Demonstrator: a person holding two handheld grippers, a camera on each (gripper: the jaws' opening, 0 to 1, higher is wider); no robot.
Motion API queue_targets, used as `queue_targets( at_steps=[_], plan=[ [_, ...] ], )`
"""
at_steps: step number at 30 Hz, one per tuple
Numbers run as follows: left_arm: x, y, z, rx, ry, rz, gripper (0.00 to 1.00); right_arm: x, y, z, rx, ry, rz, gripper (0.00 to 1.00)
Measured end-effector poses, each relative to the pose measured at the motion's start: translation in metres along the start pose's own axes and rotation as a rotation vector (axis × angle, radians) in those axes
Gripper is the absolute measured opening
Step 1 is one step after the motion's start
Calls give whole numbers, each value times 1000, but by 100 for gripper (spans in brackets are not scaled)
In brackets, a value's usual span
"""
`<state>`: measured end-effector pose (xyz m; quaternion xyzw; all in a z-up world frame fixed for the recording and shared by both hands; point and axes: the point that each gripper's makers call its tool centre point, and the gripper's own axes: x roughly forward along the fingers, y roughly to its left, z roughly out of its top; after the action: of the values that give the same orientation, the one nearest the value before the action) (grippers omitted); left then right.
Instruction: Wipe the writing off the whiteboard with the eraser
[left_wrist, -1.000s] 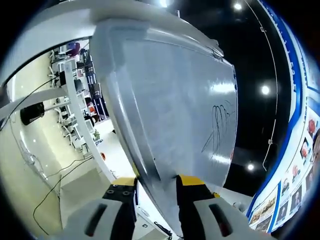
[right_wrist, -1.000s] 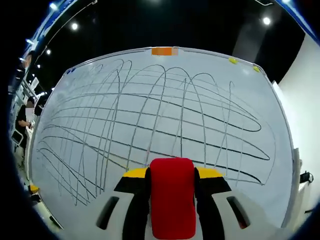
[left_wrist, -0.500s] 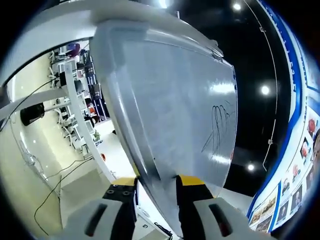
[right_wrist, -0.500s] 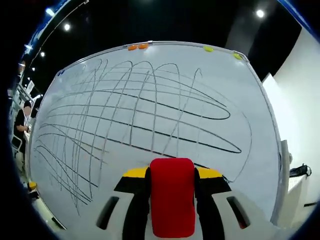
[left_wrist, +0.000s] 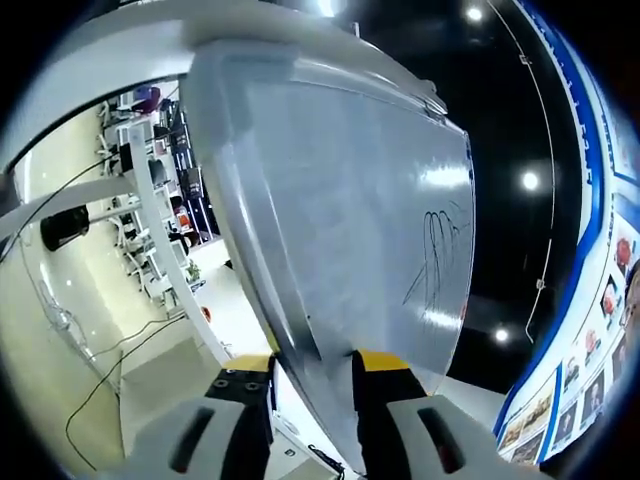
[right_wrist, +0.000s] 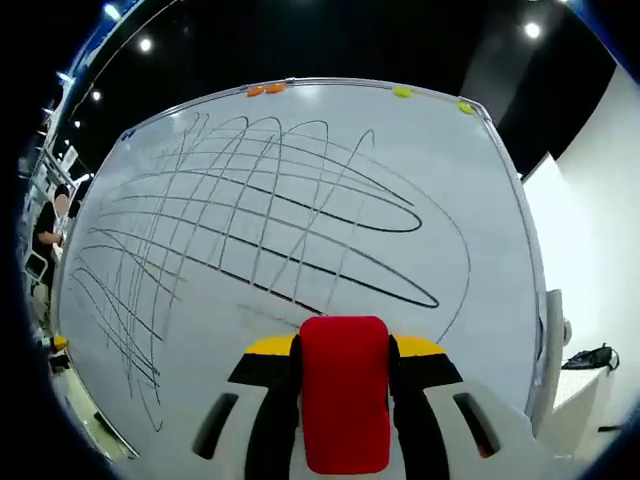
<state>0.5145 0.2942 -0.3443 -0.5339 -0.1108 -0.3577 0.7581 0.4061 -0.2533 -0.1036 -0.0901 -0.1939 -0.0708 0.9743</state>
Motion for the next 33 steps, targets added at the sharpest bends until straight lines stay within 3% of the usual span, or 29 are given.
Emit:
queue_targets(
  at_steps=[7, 17, 33],
  plan=[
    [1, 1, 0, 0, 0, -3, 32, -4, -25, -14, 44, 21, -25, 36],
    [0, 0, -1, -16, -9, -5, 32, -5, -35, -23, 29, 26, -16, 37],
    [0, -3, -2, -8, -11, -6, 32, 10, -66, -5, 31, 58, -16, 37]
  ],
)
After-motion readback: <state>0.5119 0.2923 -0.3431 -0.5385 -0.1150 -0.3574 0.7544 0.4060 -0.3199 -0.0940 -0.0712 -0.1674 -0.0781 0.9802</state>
